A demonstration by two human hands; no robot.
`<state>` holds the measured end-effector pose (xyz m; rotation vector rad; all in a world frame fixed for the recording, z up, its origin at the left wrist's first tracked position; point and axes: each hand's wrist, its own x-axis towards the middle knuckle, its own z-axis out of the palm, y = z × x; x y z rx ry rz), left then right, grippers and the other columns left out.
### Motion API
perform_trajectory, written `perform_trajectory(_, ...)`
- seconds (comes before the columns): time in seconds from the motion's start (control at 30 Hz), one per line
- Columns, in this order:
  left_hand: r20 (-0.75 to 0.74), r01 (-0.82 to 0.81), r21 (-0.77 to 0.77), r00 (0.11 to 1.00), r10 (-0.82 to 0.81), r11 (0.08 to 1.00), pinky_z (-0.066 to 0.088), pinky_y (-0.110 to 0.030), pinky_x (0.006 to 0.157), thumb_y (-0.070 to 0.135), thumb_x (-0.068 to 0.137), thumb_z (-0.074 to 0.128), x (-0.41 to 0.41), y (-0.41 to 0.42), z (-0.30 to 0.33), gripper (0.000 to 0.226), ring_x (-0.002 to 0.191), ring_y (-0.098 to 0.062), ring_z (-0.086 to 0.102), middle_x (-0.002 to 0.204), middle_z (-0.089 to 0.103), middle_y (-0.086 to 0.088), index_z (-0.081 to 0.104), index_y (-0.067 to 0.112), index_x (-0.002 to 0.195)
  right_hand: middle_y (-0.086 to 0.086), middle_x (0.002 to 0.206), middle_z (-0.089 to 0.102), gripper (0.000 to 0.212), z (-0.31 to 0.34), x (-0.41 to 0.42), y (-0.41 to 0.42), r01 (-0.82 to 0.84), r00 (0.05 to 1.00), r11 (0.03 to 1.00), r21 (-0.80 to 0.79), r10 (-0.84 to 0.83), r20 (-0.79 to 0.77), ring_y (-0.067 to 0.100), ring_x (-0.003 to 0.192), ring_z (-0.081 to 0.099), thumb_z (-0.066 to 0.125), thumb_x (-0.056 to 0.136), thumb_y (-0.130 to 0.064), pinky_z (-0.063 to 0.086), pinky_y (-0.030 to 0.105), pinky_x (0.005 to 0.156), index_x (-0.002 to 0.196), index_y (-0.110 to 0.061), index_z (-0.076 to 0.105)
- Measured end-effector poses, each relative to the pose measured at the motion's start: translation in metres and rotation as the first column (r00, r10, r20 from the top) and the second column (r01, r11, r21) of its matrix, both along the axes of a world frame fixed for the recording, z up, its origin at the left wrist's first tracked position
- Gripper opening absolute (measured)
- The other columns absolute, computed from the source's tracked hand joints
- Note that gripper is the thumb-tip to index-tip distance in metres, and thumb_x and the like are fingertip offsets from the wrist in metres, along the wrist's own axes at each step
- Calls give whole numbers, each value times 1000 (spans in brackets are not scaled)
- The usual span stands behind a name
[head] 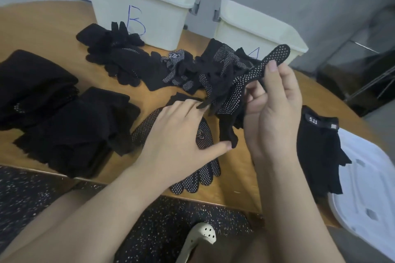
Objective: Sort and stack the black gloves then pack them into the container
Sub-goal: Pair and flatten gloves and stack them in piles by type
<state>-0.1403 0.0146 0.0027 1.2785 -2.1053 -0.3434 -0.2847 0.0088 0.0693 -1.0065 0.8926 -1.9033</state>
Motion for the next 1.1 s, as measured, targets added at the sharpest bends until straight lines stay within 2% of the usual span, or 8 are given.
perform_trajectory(0.17,55,-36,-70,998,40,997,42,-37,101,90,79,48,-10,9,-6,80,99,-15,57,100,60,10,64,20,115,4,84,49,15,-5,-10,10,-9,1000,999,32,8,9,14,69,63,50,107,-10,53,25,68,93,-15,52)
perform_trajectory(0.37,-160,-76,-126,986,56,989,47,-38,85,30,102,53,-12,8,-6,20,84,-16,58,92,63,7,67,16,99,8,87,44,17,-11,-24,13,-14,1000,998,66,15,-16,19,78,69,51,107,-10,54,27,70,91,-16,51)
perform_trajectory(0.47,-393,-128,61,908,142,990,45,-22,70,29,98,62,-2,4,1,7,74,-5,58,87,65,15,66,24,96,19,95,45,16,-15,-34,15,45,997,991,127,-37,-61,20,77,67,53,106,-10,51,28,68,91,-15,55)
perform_trajectory(0.53,-496,-147,148,845,202,978,45,-13,73,30,96,64,6,2,5,2,83,2,62,89,67,19,65,29,94,19,92,52,17,-19,-44,16,108,990,978,178,-90,-111,20,77,65,55,105,-9,51,28,68,89,-15,58)
perform_trajectory(0.63,-602,-111,172,775,194,979,52,-19,83,27,96,67,15,-2,8,3,94,-1,67,95,71,16,67,25,98,12,89,60,13,-24,-54,17,181,965,949,259,-121,-233,19,78,67,58,103,-10,51,26,67,91,-11,62)
perform_trajectory(0.77,-683,-78,112,718,134,991,47,-11,73,20,95,72,22,-2,11,13,78,1,63,87,70,14,66,31,91,8,89,62,12,-29,-59,20,205,939,931,302,-100,-329,17,78,66,59,103,-14,51,25,67,96,-6,65)
perform_trajectory(0.97,-744,-52,-13,668,25,999,51,-14,75,15,94,73,31,-1,17,10,85,-2,68,90,71,13,68,21,99,-1,89,71,12,-27,-54,23,345,780,932,115,-217,-587,11,82,66,60,102,-11,53,27,71,99,-11,72)
perform_trajectory(1.1,-722,52,-38,689,-63,998,55,-22,79,13,93,74,37,1,20,18,89,-14,71,92,73,9,68,28,100,2,121,67,27,-18,-34,34,110,594,994,-18,-80,-801,16,116,62,70,95,-21,52,31,91,122,-17,65)
